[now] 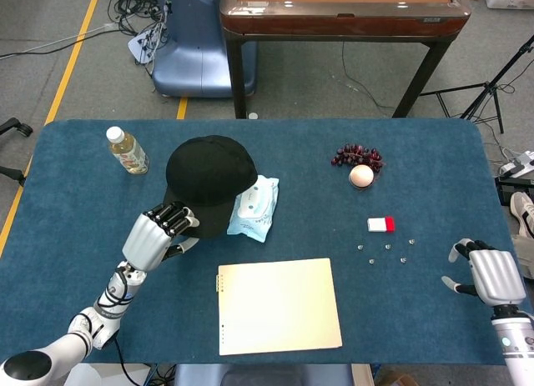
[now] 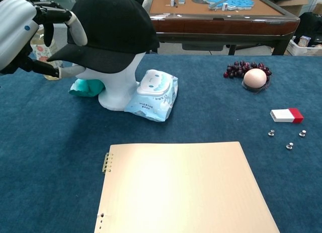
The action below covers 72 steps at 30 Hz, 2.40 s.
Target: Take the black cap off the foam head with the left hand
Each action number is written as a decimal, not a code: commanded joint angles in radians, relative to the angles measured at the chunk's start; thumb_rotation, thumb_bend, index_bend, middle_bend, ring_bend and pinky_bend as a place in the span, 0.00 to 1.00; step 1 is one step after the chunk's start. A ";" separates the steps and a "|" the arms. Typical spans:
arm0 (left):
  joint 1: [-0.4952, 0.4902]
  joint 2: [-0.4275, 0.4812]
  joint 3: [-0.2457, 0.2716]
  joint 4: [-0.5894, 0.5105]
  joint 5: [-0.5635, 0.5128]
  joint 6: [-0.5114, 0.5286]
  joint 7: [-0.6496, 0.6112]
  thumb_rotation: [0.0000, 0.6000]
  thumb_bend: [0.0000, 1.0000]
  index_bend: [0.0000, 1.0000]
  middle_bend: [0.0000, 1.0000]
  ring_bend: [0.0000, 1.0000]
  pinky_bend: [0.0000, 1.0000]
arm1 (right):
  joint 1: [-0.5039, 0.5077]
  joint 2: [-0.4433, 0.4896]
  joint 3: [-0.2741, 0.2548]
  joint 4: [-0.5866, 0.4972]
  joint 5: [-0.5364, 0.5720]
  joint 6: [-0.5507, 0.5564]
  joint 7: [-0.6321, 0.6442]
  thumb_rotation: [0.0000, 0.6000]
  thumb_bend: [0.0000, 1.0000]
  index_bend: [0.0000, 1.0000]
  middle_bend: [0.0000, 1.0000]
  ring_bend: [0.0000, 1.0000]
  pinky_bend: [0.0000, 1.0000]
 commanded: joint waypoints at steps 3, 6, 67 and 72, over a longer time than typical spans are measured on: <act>-0.003 -0.003 0.005 0.007 0.000 0.007 -0.006 1.00 0.24 0.51 0.52 0.39 0.64 | 0.000 0.000 0.001 0.000 0.001 -0.001 0.000 1.00 0.00 0.53 0.43 0.39 0.55; -0.004 -0.004 0.008 0.011 0.000 0.012 -0.010 1.00 0.29 0.52 0.52 0.40 0.64 | 0.000 0.000 0.000 0.001 0.001 -0.002 0.000 1.00 0.00 0.53 0.43 0.39 0.55; -0.222 0.206 -0.146 -0.258 -0.105 -0.211 0.152 1.00 0.41 0.61 0.66 0.50 0.70 | 0.064 -0.004 0.028 -0.012 0.045 -0.089 -0.002 1.00 0.00 0.53 0.43 0.39 0.55; -0.232 0.216 -0.156 -0.265 -0.112 -0.215 0.163 1.00 0.41 0.61 0.66 0.50 0.70 | 0.070 -0.005 0.027 -0.010 0.048 -0.098 -0.001 1.00 0.00 0.53 0.43 0.39 0.55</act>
